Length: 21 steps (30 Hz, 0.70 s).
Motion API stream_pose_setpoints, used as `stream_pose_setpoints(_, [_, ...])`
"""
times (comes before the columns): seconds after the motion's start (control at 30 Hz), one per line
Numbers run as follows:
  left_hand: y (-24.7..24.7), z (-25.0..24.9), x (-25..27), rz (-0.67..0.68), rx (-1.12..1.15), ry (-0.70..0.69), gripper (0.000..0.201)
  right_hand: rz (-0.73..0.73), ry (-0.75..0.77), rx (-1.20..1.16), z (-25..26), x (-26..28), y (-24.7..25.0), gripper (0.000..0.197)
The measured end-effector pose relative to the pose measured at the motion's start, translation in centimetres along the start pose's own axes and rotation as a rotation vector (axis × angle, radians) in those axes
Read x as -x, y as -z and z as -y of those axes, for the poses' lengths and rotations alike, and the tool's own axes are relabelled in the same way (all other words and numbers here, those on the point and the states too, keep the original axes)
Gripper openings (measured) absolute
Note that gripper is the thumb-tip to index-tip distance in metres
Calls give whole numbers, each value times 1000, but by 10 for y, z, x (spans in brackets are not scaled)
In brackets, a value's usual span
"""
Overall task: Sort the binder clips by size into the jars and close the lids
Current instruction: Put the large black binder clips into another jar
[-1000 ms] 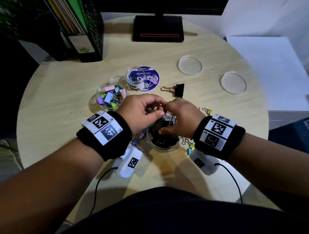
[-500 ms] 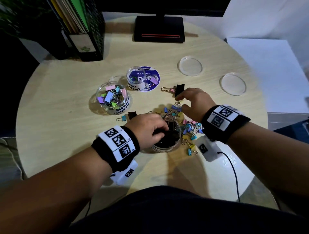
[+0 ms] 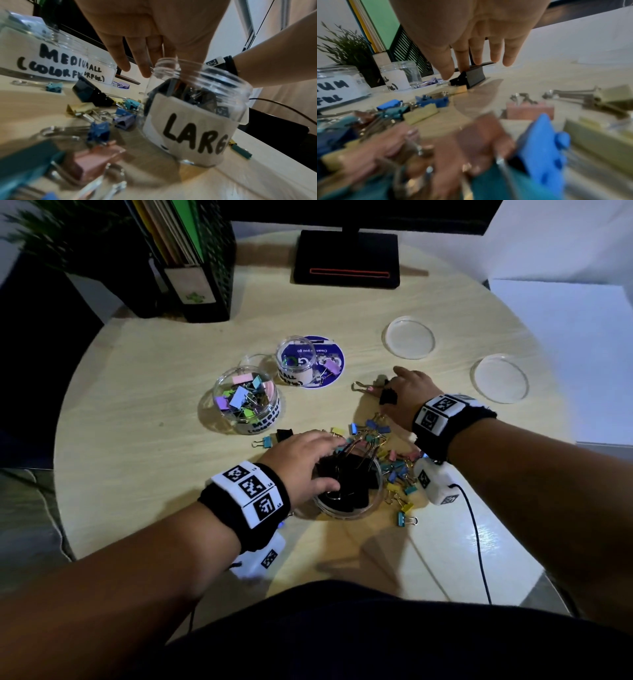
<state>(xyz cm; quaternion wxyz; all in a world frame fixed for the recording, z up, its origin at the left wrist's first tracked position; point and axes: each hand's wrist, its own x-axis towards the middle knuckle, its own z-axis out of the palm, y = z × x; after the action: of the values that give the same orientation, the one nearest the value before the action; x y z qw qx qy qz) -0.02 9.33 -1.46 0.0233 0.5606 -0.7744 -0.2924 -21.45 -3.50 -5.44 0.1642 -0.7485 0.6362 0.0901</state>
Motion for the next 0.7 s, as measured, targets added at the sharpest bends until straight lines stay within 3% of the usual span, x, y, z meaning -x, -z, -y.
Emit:
stream_pose_setpoints(0.1, [7, 2, 2, 19, 31, 16, 69, -25, -13, -53, -2, -2, 3, 29])
stream_pose_setpoints(0.27, [17, 26, -8, -139, 34, 225, 45, -89, -59, -126, -6, 13, 11, 32])
stream_pose_setpoints(0.37, [22, 39, -17, -35, -143, 289, 47, -196, -46, -262, -2, 32, 23, 24])
stream_pose_setpoints(0.47, [24, 40, -23, 33, -241, 268, 53, -287, 36, -400, 11, 61, 36, 21])
stream_pose_setpoints(0.57, [25, 35, -28, 58, -309, 241, 49, -338, 139, -554, 25, 91, 43, 31])
stream_pose_setpoints(0.7, [27, 29, -30, 111, -327, 284, 43, -234, 313, -640, 36, 128, 44, 38])
